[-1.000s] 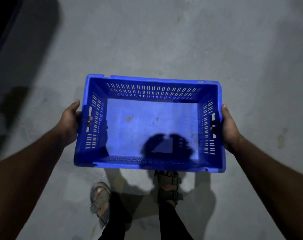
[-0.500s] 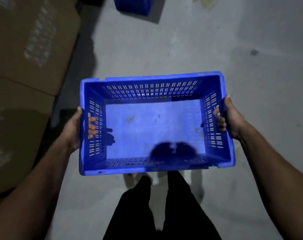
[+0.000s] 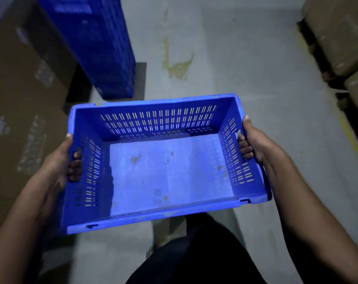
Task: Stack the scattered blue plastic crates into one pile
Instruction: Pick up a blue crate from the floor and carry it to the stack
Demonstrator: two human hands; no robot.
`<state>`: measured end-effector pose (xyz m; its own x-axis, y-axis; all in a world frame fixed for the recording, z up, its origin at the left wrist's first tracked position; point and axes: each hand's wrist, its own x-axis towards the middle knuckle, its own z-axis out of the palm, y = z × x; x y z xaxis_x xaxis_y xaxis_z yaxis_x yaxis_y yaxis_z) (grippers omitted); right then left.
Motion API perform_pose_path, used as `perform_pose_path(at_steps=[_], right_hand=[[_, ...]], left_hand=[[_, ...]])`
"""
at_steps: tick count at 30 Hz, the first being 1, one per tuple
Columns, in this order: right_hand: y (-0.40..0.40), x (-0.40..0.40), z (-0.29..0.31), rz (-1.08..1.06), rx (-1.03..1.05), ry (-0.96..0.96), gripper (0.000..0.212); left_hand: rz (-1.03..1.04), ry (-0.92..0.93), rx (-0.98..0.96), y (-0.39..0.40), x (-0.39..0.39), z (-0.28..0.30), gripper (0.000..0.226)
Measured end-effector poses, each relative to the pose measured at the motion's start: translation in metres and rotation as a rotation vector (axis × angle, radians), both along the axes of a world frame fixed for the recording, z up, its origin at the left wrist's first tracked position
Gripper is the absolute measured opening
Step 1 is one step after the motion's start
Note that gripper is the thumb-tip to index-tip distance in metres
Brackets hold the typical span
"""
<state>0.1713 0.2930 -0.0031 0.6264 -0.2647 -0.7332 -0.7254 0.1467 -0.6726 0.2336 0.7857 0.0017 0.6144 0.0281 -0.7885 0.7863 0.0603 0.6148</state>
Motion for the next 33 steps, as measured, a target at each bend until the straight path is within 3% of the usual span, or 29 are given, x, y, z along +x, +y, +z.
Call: perform_pose_path(at_steps=[9, 19, 26, 33], right_hand=[[-0.127, 0.138, 0.021, -0.018, 0.082, -0.015, 0.065], [-0.226, 0.303, 0.034, -0.035, 0.026, -0.018, 0.064], [-0.284, 0.463, 0.035, -0.093, -0.040, -0.083, 0.061], [-0.326, 0.647, 0.079, -0.101, -0.129, -0.145, 0.058]], left_hand=[[-0.052, -0.028, -0.015, -0.125, 0.157, 0.028, 0.062], [-0.061, -0.046, 0.061, -0.229, 0.317, 0.034, 0.064], [-0.072, -0.087, 0.054, -0.294, 0.501, 0.033, 0.062], [-0.096, -0.130, 0.022, -0.338, 0.686, 0.074, 0.061]])
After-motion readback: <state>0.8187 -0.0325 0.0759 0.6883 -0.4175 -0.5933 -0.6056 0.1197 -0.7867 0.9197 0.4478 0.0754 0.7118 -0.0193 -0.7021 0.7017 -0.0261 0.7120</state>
